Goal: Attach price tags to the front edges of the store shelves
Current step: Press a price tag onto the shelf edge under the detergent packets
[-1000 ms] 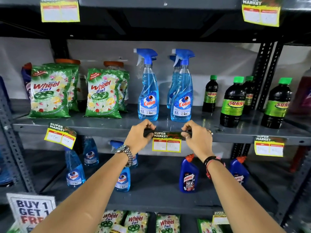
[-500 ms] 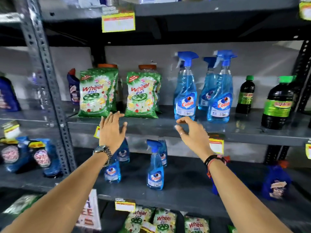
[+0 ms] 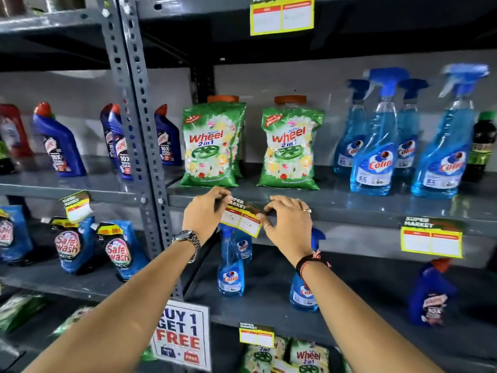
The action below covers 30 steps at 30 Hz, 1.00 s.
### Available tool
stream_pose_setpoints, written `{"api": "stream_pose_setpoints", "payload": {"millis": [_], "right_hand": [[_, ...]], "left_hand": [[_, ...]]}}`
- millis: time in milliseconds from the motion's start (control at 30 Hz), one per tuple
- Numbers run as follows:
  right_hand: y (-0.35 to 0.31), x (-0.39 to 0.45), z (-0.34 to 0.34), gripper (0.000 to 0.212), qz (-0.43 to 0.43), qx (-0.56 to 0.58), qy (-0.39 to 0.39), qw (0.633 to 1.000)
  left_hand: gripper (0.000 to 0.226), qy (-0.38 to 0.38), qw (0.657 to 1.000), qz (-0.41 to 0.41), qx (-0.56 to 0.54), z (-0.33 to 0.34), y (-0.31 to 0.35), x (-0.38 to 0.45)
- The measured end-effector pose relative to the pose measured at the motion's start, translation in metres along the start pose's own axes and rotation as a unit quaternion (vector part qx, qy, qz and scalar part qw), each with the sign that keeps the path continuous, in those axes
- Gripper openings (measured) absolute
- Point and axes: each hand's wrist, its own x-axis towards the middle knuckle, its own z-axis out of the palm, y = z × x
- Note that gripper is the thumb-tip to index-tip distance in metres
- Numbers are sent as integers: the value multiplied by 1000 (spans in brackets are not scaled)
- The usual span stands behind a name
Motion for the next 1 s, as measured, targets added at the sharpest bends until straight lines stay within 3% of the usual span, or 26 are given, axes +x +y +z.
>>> {"api": "stream_pose_setpoints", "payload": {"millis": [267, 400, 633, 867, 1000], "right_hand": [[-10, 9, 0, 5, -9, -66, 9, 998], [-18, 16, -10, 14, -15, -65, -1, 998], [-16, 28, -18, 6, 13, -9, -51, 999], [-10, 16, -17, 7, -2, -36, -93, 995], [-9, 14, -18, 7, 5, -40, -108, 993]], "left_hand": [[21, 1, 998, 30, 57, 2, -3, 5], [24, 13, 1000, 13, 22, 1, -2, 3], [23, 11, 999, -9, -50, -1, -1, 9], [11, -72, 989, 58, -111, 2, -22, -5], [9, -90, 989, 82, -84, 3, -26, -8]]}}
